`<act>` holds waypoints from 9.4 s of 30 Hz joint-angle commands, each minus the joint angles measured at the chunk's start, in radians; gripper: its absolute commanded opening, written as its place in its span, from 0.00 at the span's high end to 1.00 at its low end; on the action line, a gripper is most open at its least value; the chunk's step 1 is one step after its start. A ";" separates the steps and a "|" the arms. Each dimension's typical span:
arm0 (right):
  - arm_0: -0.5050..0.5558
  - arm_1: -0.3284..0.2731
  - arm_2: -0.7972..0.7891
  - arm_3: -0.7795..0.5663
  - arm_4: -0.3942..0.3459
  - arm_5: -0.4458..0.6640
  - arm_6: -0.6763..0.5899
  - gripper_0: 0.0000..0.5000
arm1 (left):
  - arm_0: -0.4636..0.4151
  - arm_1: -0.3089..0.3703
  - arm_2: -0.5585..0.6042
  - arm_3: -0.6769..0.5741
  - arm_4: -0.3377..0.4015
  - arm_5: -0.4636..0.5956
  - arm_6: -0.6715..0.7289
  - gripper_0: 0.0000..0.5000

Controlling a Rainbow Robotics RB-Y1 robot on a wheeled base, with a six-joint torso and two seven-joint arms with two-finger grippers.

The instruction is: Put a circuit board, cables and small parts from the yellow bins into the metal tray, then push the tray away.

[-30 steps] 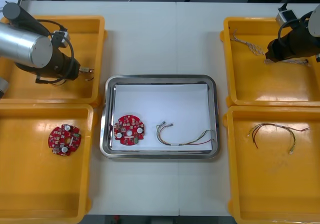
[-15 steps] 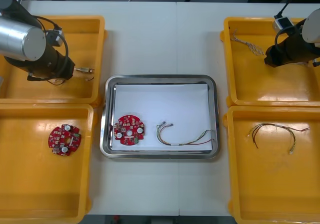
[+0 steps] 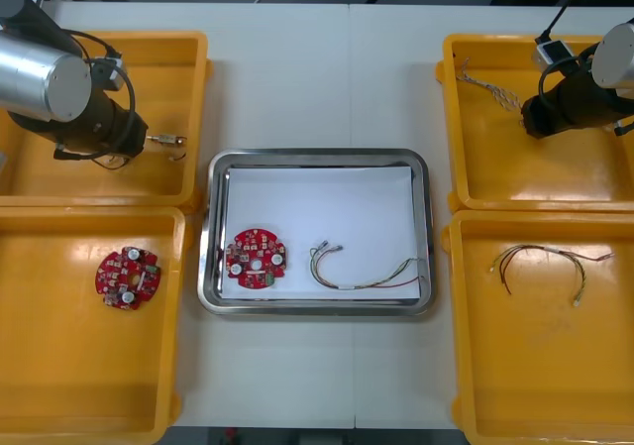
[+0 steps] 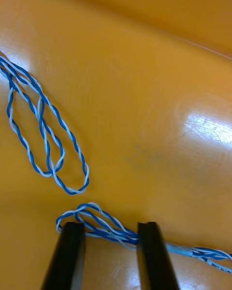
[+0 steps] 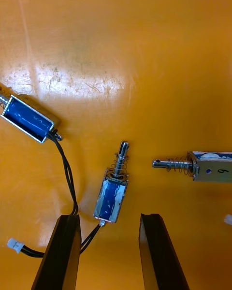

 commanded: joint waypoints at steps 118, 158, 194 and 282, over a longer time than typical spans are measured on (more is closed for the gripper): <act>-0.070 -0.019 -0.087 -0.040 -0.095 0.141 0.196 1.00 | -0.046 0.029 -0.097 -0.540 0.167 0.471 0.501 1.00; -0.038 -0.121 -0.119 -0.126 -0.104 0.386 0.528 0.00 | -0.093 -0.252 -0.382 -0.346 -0.134 0.290 0.665 1.00; 0.071 -0.144 0.119 -0.126 -0.216 0.184 0.625 0.00 | -0.093 -0.284 -0.403 -0.185 -0.206 0.149 0.581 0.09; 0.008 0.046 -0.215 -0.775 -0.195 0.847 0.565 1.00 | -0.193 0.077 0.041 -0.056 0.003 0.219 0.248 0.06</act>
